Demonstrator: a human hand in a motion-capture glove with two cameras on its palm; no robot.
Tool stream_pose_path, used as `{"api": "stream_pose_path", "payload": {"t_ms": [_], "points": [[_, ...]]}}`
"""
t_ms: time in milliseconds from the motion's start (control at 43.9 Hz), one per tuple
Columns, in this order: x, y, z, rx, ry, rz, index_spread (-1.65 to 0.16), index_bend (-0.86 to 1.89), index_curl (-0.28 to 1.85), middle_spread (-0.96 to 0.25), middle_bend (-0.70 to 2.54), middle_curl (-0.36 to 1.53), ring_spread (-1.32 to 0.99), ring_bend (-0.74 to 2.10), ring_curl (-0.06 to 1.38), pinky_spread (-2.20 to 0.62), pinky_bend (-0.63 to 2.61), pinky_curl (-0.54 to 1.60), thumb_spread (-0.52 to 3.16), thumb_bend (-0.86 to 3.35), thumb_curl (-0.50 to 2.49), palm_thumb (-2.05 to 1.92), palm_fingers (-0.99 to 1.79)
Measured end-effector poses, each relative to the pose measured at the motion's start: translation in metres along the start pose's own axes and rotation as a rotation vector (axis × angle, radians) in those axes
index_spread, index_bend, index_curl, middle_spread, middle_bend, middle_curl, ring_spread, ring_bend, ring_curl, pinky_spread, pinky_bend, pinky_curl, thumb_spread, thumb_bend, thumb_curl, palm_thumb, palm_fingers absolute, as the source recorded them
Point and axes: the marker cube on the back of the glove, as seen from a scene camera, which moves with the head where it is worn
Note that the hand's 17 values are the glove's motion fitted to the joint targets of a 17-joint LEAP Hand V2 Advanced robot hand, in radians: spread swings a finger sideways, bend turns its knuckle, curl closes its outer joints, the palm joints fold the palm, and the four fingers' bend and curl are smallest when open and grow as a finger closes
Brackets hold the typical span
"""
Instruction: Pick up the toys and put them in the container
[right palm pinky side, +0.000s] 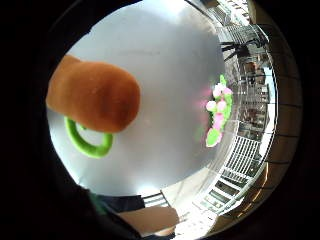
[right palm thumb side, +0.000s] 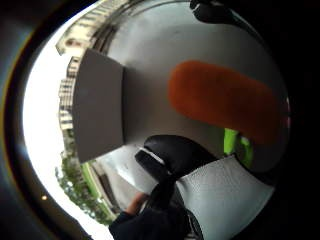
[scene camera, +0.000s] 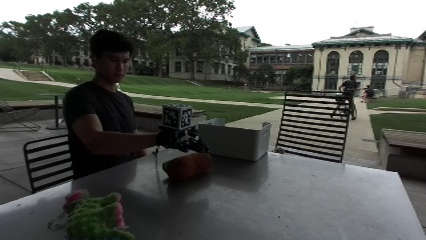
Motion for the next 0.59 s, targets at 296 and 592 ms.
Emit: {"api": "stream_pose_path", "payload": {"t_ms": [296,592], "points": [[0.015,-0.017,0.057,-0.126,0.078,0.056,-0.35,0.57,0.46,-0.15,0.22,0.44,-0.13,0.21,0.21,0.09,0.46,0.21,1.09,0.23,0.37,0.42,0.26],[0.015,-0.025,0.052,-0.103,0.063,0.091,-0.24,0.84,0.55,-0.21,0.2,0.42,-0.38,0.6,0.31,-0.17,0.56,0.25,1.1,0.5,0.52,0.86,1.09]]}}
